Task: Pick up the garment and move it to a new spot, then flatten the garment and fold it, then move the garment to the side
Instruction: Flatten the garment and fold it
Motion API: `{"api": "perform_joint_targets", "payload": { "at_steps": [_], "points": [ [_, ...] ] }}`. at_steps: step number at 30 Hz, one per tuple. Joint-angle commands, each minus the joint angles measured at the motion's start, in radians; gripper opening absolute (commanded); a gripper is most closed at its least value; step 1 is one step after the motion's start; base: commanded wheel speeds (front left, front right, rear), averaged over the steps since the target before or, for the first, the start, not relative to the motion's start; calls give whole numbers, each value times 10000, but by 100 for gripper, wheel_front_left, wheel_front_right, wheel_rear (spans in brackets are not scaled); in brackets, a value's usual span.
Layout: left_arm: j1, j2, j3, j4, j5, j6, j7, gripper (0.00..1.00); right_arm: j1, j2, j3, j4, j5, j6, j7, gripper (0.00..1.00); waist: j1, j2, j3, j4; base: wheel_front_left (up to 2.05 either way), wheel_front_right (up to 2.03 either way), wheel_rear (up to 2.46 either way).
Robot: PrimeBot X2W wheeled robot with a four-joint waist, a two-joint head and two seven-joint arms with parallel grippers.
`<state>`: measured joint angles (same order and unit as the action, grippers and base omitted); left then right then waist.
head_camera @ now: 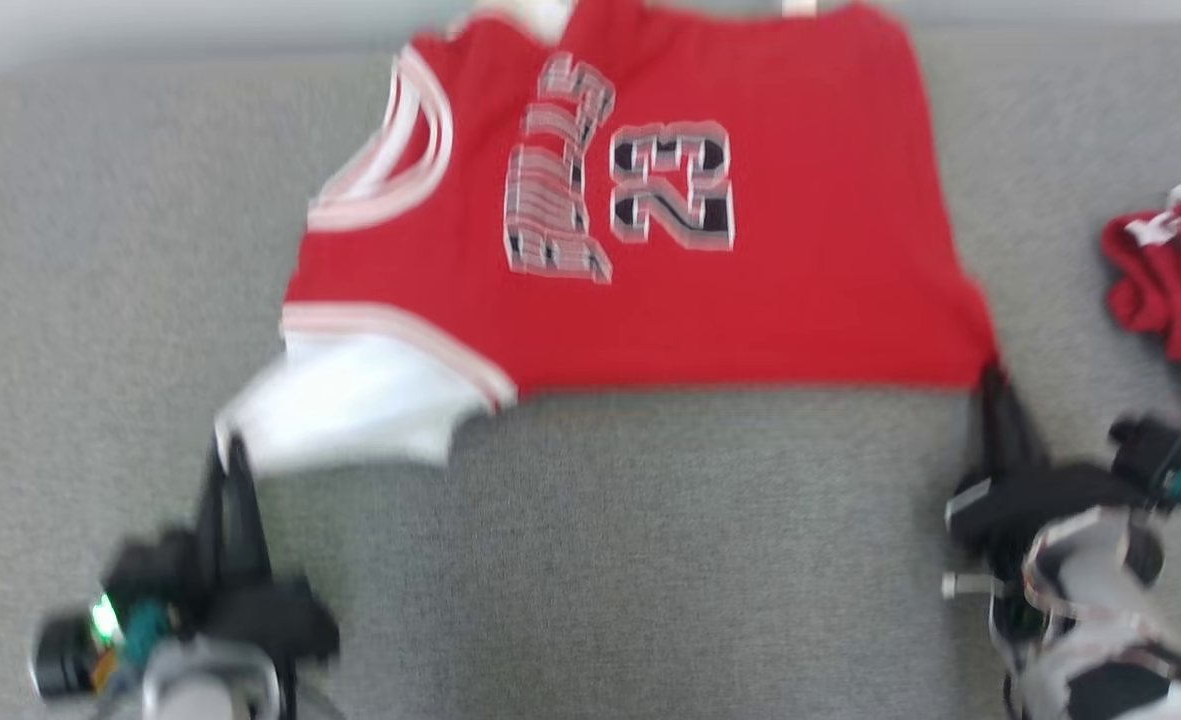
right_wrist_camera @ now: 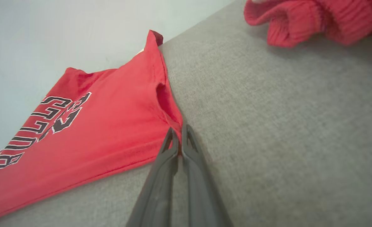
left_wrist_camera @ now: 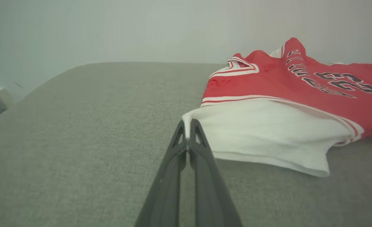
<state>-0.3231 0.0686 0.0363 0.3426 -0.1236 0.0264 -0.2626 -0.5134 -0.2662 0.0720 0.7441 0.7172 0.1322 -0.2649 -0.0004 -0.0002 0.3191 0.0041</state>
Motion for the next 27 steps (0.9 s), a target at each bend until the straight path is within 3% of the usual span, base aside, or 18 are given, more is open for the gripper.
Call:
{"api": "perform_joint_targets", "payload": {
  "at_steps": [1,10,16,27],
  "points": [
    [606,-32,88,113,-38,-69,-29,0,742,3,156,256,322,-33,19,0,4,2,-1186,-282,0,0,0],
    [2967,-152,-84,713,230,-489,-30,0,2741,33,390,436,742,-33,16,0,4,2,-3007,-231,0,0,0],
    [4008,-152,-131,900,-53,-501,-30,0,3522,79,366,386,752,-33,11,0,4,2,-3587,-204,0,0,0],
    [5146,-161,-801,1327,189,-650,-30,0,4828,-12,1532,636,549,-33,12,0,4,2,-4282,-13,0,0,0]
  ]
}}
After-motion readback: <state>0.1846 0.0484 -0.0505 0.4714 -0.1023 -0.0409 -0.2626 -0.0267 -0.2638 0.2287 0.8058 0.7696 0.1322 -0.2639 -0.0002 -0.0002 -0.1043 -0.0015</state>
